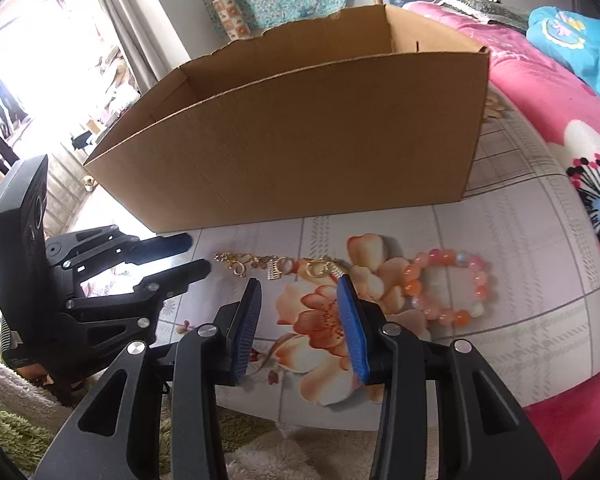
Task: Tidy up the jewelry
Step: 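Move the right gripper toward the gold charms beside the bead bracelet, then close the right gripper on the gold flower-shaped charm and lift it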
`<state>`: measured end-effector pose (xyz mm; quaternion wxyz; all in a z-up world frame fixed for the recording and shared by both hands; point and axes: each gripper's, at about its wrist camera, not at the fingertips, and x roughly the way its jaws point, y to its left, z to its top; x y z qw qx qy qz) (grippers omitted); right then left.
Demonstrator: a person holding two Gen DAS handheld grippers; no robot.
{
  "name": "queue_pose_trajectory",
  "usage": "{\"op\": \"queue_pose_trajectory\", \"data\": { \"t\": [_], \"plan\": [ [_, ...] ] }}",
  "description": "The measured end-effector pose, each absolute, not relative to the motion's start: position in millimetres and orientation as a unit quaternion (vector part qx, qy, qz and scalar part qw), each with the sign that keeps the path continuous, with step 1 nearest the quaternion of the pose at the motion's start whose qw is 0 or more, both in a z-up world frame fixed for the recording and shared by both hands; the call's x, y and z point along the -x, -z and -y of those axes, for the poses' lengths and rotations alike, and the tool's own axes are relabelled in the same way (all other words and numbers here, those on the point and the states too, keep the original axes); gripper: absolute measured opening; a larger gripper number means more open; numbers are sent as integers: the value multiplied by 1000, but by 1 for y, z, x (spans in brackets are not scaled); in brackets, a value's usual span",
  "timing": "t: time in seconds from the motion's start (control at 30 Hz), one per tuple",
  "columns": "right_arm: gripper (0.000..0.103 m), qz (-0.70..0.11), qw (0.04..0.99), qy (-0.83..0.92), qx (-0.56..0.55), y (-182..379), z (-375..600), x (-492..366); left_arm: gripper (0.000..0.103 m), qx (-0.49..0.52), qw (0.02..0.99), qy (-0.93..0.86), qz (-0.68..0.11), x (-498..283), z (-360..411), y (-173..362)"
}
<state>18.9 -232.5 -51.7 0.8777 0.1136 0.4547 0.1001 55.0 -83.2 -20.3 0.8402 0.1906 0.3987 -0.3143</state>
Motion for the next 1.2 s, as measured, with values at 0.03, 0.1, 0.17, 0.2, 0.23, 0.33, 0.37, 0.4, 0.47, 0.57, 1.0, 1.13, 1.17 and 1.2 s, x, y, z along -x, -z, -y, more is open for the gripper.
{"op": "queue_pose_trajectory", "data": {
  "t": [0.03,0.1,0.17,0.2,0.23,0.33,0.37,0.4,0.47,0.57,1.0,1.13,1.17,1.2],
  "plan": [
    [39,-457,876,-104,-117,53,232,-21,26,-196,838,318,-398,-57,85,20],
    [39,-459,874,-107,-119,54,230,-24,26,-203,832,327,-400,-60,86,22],
    [39,-459,873,-111,-122,55,229,-26,26,-199,825,338,-407,-64,86,25],
    [39,-459,873,-112,-123,55,229,-27,26,-197,822,343,-411,-65,86,26],
    [39,-458,873,-113,-126,55,229,-29,26,-194,819,346,-415,-67,86,28],
    [39,-458,872,-113,-131,58,227,-28,26,-189,813,356,-419,-69,85,29],
    [39,-459,871,-113,-134,58,228,-29,26,-189,812,360,-419,-70,85,29],
    [39,-459,871,-113,-135,59,226,-29,26,-191,810,364,-418,-70,86,29],
    [39,-458,871,-113,-138,60,227,-29,23,-197,807,372,-415,-71,88,29],
    [39,-458,871,-112,-141,61,228,-32,12,-204,800,385,-412,-69,93,29],
    [39,-458,871,-115,-131,58,219,-35,1,-175,810,373,-418,-56,76,30],
    [39,-453,874,-135,-115,54,206,-38,1,-149,817,353,-431,-55,62,31],
    [39,-453,873,-142,-107,53,200,-40,1,-143,819,349,-433,-55,58,31],
    [39,-455,873,-146,-101,54,196,-42,1,-138,821,344,-434,-55,55,32]
  ]
}}
